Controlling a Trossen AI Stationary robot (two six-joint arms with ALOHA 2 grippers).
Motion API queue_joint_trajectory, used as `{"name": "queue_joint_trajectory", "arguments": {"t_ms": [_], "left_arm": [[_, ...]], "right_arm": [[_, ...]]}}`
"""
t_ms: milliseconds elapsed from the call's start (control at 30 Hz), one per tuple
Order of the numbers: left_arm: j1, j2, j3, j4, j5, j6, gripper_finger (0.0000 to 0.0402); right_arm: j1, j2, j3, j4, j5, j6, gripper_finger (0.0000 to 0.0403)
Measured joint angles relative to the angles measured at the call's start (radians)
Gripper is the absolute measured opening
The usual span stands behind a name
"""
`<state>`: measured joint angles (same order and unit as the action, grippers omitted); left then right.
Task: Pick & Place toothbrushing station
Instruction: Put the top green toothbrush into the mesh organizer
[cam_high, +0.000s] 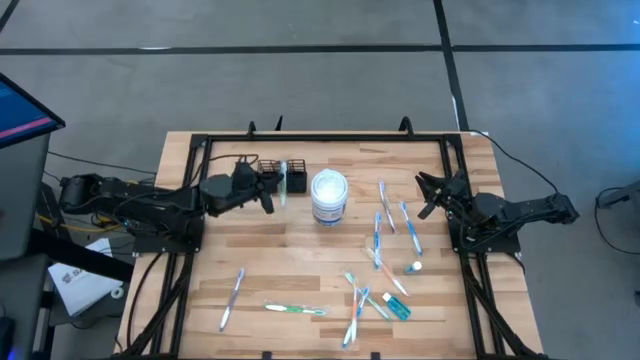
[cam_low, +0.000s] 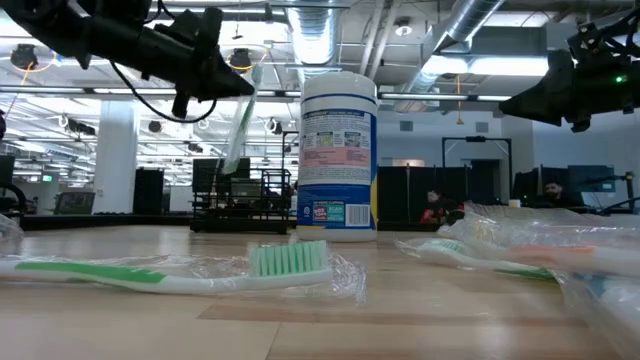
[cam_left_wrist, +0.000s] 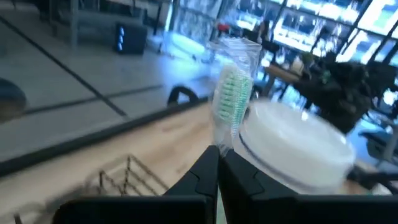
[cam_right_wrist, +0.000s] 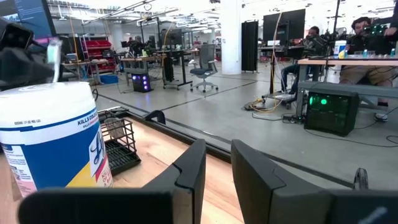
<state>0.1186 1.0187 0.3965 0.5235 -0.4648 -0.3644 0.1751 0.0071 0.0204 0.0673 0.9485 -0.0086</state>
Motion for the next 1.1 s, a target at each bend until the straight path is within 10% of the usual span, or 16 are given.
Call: {"name": "queue_joint_trajectory", "arguments": {"t_ms": [1100], "left_arm": [[0.304,0.434,0.001,0.757,0.219,0.277,0.0001]], "right_arm": [[0.0,0.0,0.0,-0.001,0.033,0.0,0.0069]]}}
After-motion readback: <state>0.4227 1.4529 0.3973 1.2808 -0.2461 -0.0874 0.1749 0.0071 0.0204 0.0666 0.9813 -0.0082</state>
